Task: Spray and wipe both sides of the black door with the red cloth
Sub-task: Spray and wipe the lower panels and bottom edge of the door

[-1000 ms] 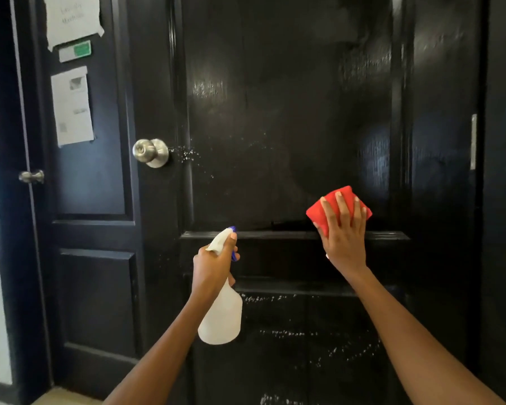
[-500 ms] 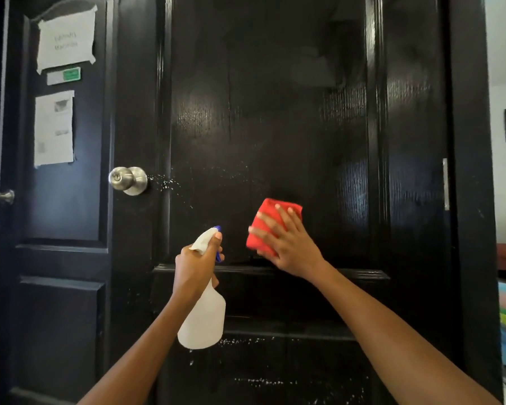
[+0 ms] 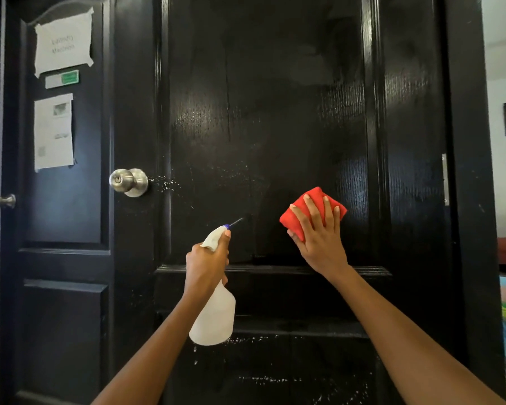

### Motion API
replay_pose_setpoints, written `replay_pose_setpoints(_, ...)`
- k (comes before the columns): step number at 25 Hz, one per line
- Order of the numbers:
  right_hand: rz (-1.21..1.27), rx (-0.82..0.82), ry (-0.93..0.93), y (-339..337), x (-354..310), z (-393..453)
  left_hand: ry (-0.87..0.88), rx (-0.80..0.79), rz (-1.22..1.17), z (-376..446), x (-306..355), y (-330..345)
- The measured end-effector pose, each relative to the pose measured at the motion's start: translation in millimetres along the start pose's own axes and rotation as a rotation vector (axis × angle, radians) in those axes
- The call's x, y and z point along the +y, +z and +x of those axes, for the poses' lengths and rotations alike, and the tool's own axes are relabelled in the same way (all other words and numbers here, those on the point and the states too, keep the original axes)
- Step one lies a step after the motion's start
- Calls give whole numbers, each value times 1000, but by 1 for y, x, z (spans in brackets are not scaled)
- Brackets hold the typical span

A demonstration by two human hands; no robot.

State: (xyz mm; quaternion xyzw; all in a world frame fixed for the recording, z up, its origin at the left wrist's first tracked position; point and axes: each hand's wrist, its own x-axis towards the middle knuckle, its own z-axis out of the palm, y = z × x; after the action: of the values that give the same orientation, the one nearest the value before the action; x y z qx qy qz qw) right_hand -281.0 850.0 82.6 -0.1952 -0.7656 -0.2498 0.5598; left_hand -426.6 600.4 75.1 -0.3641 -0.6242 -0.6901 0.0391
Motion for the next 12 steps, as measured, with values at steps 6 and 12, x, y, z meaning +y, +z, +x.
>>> replay_pose_setpoints(6, 1, -35, -93, 16, -37, 14, 38, 13, -68, 12, 13, -13)
replay_pose_setpoints(12, -44, -150, -347, 32, -69, 11, 42, 139, -120, 26, 31, -37)
